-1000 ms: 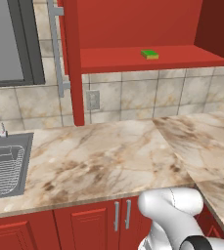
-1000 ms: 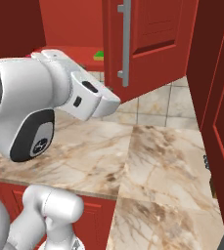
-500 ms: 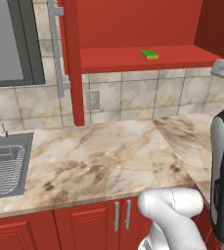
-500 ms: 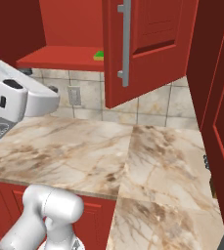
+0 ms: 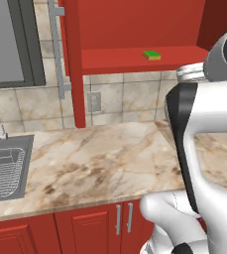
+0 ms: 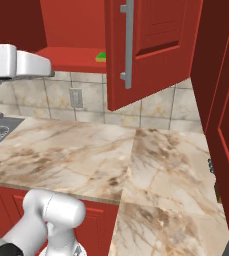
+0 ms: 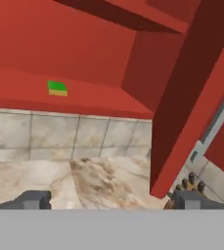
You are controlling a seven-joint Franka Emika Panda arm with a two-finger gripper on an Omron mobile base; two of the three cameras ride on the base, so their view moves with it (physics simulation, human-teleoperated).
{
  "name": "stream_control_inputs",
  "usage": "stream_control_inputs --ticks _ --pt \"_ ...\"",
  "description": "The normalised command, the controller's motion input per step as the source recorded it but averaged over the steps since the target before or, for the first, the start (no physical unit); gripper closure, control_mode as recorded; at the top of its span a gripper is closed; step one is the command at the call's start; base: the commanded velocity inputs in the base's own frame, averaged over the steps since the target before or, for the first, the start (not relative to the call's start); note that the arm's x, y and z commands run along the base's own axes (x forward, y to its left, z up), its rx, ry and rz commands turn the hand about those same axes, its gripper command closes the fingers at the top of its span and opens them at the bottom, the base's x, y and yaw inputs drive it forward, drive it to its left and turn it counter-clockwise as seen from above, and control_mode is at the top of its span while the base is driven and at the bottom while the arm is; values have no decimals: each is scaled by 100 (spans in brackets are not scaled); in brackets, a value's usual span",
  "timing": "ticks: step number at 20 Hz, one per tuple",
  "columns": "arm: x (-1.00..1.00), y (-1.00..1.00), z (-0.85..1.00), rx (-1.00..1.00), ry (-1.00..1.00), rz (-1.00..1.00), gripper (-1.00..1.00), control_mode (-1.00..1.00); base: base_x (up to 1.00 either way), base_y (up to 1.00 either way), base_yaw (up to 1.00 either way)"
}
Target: Open the cabinet. Pick the sponge and place it next to the sink. Then close the cabinet.
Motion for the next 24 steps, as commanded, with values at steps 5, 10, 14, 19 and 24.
stream_control_inputs --ticks 5,10,14,19,24 --pt "47 0 0 -28 27 0 -100 -100 0 0 0" --pt "39 -2 -1 -30 16 -1 -100 -100 0 0 0" --pt "43 -17 -10 -28 1 0 -100 -100 0 0 0" --pt "23 -43 0 -26 7 -1 -100 -100 0 0 0" --pt "4 -49 0 -21 18 0 -100 -100 0 0 0"
